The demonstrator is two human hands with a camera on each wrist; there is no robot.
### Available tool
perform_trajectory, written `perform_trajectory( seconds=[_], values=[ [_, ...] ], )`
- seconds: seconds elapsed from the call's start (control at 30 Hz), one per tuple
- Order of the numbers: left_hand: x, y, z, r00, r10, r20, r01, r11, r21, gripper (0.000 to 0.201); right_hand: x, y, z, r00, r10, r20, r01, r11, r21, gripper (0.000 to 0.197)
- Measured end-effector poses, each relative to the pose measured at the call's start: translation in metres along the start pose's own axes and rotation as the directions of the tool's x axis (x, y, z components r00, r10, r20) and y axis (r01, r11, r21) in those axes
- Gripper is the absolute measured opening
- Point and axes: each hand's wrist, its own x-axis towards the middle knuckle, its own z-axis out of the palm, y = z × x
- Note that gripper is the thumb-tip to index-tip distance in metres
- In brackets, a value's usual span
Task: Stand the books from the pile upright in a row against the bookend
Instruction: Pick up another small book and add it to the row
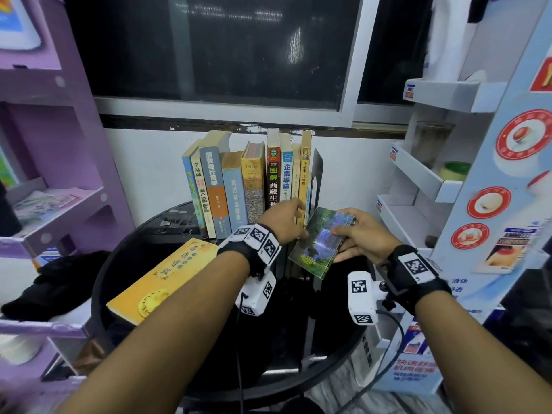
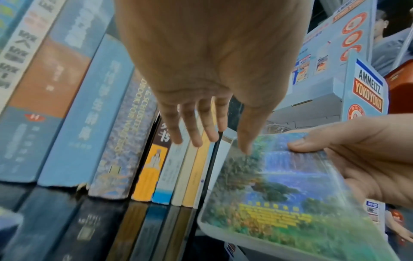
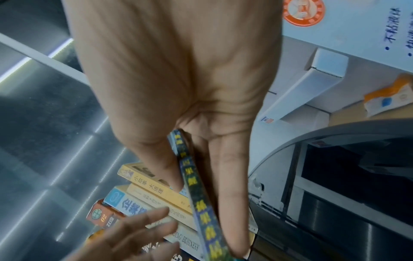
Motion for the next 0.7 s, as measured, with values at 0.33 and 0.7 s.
perform_trajectory(
  seconds=[0.33,0.7],
  values=[
    [0.036,0.024,-0.052,0.819,0.333,-0.467,-0.267,0.942,0.204,0.032,0.016,-0.015,0.000,0.962,-0.210,-0.172,0.147,0.936,-0.321,0.032],
    [0.077,0.029,-0.069,0.896,0.380,-0.229,-0.207,0.815,0.541,0.065,0.044,-0.019,0.022,0.906,-0.363,-0.220,0.198,0.821,-0.536,0.037]
  ],
)
